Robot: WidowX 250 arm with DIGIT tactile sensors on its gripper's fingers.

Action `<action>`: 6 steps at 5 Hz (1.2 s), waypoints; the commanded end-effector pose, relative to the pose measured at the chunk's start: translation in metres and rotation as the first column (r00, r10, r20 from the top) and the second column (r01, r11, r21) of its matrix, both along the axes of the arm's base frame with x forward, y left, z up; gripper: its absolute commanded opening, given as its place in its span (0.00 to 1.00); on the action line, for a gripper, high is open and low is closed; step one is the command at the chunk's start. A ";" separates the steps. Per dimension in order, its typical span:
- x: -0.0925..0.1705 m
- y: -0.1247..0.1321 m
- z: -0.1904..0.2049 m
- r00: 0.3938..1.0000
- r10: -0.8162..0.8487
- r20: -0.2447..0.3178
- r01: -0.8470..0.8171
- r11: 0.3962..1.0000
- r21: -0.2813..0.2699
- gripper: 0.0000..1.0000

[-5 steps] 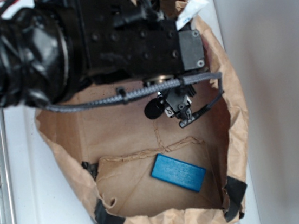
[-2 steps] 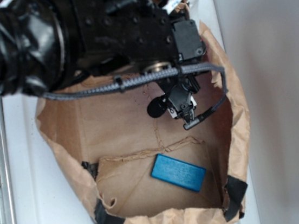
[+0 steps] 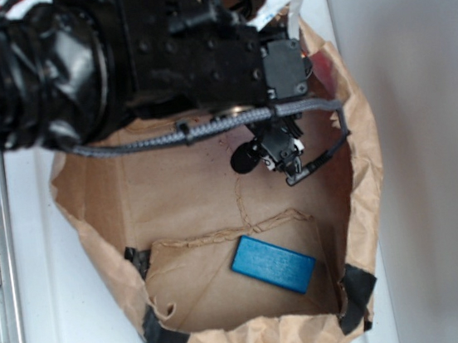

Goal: Grab the green animal.

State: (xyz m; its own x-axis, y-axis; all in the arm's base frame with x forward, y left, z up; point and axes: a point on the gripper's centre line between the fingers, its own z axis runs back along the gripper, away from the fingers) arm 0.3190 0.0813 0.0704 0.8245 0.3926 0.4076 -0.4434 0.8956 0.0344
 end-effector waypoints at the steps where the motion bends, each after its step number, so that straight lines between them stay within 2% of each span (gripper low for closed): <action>1: 0.011 0.003 0.010 0.999 0.047 0.012 -0.048 0.997 0.056 1.00; 3: 0.014 0.007 0.007 0.998 0.070 0.003 -0.070 0.995 0.071 1.00; 6: 0.023 0.010 0.001 0.995 0.100 0.022 -0.101 0.991 0.085 1.00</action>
